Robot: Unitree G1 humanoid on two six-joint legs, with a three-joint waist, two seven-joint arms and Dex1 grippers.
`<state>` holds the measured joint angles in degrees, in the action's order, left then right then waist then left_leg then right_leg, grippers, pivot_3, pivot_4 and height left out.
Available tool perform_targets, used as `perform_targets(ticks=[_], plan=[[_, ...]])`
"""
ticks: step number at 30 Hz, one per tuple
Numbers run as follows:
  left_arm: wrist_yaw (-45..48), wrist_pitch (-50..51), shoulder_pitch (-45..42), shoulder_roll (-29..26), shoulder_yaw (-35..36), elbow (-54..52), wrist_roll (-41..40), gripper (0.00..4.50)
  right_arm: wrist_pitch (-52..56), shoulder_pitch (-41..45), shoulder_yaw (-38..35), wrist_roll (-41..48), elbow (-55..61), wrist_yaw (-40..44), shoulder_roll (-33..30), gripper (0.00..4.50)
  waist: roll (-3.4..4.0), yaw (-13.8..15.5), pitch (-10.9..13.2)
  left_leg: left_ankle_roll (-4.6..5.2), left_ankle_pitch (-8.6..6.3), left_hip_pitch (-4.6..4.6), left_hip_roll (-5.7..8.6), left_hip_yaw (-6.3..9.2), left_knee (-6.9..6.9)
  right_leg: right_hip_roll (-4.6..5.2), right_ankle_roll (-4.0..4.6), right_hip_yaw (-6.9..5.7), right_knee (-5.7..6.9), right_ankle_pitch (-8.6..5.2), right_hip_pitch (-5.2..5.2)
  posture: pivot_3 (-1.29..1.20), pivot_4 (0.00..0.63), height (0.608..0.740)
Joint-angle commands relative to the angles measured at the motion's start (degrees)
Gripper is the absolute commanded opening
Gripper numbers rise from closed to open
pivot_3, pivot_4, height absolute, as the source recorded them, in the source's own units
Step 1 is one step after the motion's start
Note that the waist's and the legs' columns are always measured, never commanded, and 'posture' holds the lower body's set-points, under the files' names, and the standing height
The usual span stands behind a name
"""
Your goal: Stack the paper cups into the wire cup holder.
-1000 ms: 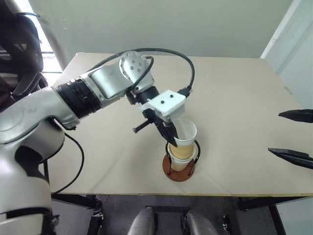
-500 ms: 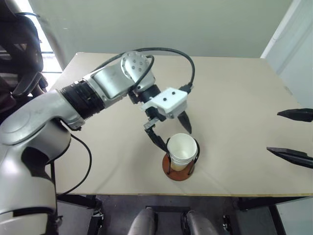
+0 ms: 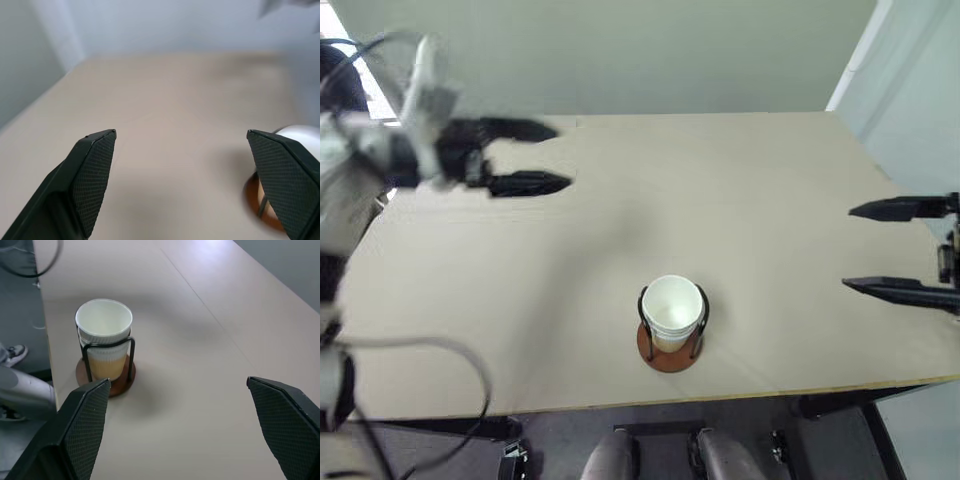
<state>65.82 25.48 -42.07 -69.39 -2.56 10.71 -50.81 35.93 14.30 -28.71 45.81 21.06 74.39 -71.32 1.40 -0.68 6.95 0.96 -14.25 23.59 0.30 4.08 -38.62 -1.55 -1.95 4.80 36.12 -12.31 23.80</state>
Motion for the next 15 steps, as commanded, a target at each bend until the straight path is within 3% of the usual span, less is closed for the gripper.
perform_targets(ticks=[1, 8, 15], plan=[[-10.4, 6.8, 16.0, -0.2, 17.3, -14.0, -1.7, 4.47, -4.7, 6.2, 8.0, -3.8, -6.3, 3.1, -0.7, 4.5, -0.14, 0.6, 0.0, 0.01, -0.01, 0.02, 0.01, 0.07, -0.01, 0.03, 0.05, 0.01, 0.01, -0.02, -0.02, 0.0, 0.15, 0.74], [-22.2, 14.7, 35.1, 8.4, 39.6, -29.2, -4.1, 4.47, -9.8, 20.7, 19.7, -9.9, -19.6, 8.0, 4.2, 4.5, -0.51, 1.7, 0.0, 0.16, -0.13, 0.01, 0.03, -0.01, -0.35, 0.07, 0.79, -0.1, 0.11, 0.13, -0.11, 0.0, 0.15, 0.74], [-28.0, 20.9, 42.6, 12.5, 49.6, -38.4, -8.2, 4.47, -11.7, 28.5, 24.7, -13.7, -26.4, 10.2, 9.8, 4.5, -0.57, 0.9, 0.1, 0.31, -0.22, -0.41, -0.02, -0.05, -0.11, 0.05, 1.57, -0.08, 0.45, 0.34, -0.08, 0.0, 0.15, 0.74]])
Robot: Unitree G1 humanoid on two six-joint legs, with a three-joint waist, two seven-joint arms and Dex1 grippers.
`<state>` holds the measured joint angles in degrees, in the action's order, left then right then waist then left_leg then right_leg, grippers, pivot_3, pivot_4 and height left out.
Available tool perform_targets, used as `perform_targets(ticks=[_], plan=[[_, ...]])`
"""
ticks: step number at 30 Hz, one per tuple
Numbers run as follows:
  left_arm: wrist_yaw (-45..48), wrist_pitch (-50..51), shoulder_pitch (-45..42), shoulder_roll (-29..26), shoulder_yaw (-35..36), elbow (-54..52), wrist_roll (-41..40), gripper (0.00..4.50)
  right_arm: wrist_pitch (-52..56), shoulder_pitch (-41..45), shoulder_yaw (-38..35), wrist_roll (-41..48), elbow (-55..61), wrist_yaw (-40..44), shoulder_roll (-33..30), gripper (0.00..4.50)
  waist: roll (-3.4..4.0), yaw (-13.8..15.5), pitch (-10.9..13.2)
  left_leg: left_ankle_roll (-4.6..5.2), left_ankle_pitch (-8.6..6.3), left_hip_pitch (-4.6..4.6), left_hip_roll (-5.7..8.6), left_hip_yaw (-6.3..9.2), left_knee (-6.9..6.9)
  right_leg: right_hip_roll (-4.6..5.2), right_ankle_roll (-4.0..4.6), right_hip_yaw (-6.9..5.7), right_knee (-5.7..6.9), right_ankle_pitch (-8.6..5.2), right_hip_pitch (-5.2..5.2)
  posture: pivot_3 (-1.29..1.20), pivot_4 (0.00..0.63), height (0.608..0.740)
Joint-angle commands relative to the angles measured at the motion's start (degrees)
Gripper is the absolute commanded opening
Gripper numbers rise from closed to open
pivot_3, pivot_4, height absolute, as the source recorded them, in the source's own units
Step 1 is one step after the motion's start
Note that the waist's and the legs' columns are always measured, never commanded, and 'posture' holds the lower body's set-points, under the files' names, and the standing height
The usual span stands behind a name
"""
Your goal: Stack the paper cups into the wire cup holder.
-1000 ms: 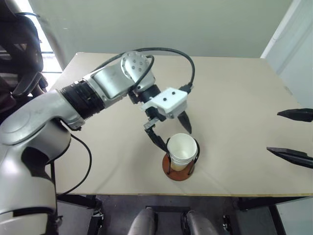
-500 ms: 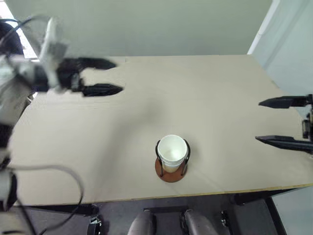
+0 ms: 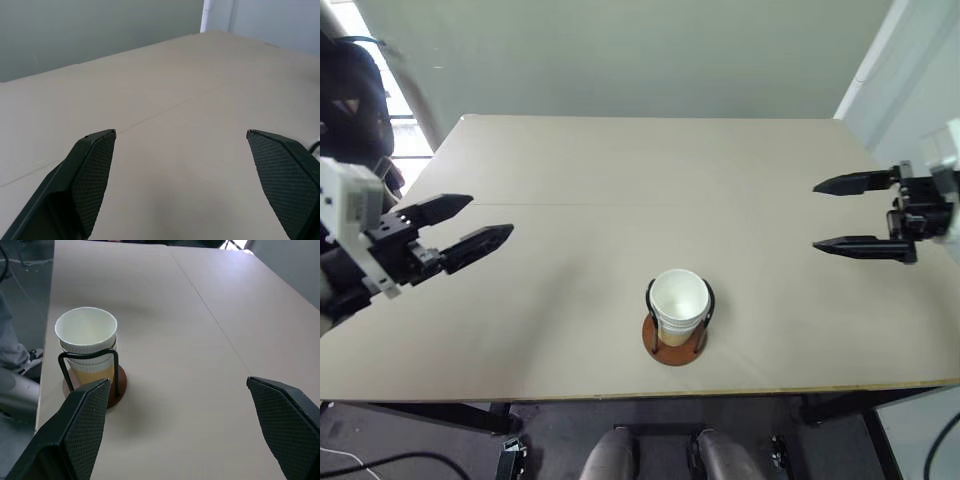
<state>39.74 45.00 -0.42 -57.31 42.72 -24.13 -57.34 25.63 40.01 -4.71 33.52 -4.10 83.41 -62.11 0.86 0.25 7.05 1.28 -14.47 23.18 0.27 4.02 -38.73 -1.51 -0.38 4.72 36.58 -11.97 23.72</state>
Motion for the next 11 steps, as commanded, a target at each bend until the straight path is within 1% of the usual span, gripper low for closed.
perform_targets(ticks=[1, 6, 11], plan=[[-2.4, 1.8, 1.4, 0.6, 4.7, -4.2, -1.8, 4.47, -1.6, 3.4, 1.1, -1.8, -2.0, 1.5, 1.0, 4.5, -0.04, -0.1, 0.0, -0.06, 0.08, -0.05, -0.02, 0.01, 0.02, 0.0, 0.04, 0.0, 0.11, 0.02, 0.0, 0.0, 0.15, 0.74], [-4.3, 3.3, 4.8, 2.5, 8.1, -7.8, -3.5, 4.47, -3.9, 8.4, 3.9, -5.0, -7.0, 4.2, 3.4, 4.5, 0.0, -0.7, 0.1, -0.21, 0.5, -0.32, -0.06, 0.01, 0.31, -0.08, 0.4, 0.06, 0.34, 0.2, 0.03, 0.0, 0.15, 0.74], [-3.9, 2.7, 7.2, 2.7, 9.0, -8.2, -1.9, 4.47, -5.0, 10.3, 4.5, -6.9, -9.2, 5.7, 4.7, 4.5, 0.0, -0.7, 0.1, -0.42, 0.71, -0.31, -0.1, 0.09, 0.6, -0.13, 0.51, 0.07, 0.33, 0.26, 0.15, 0.0, 0.15, 0.74]])
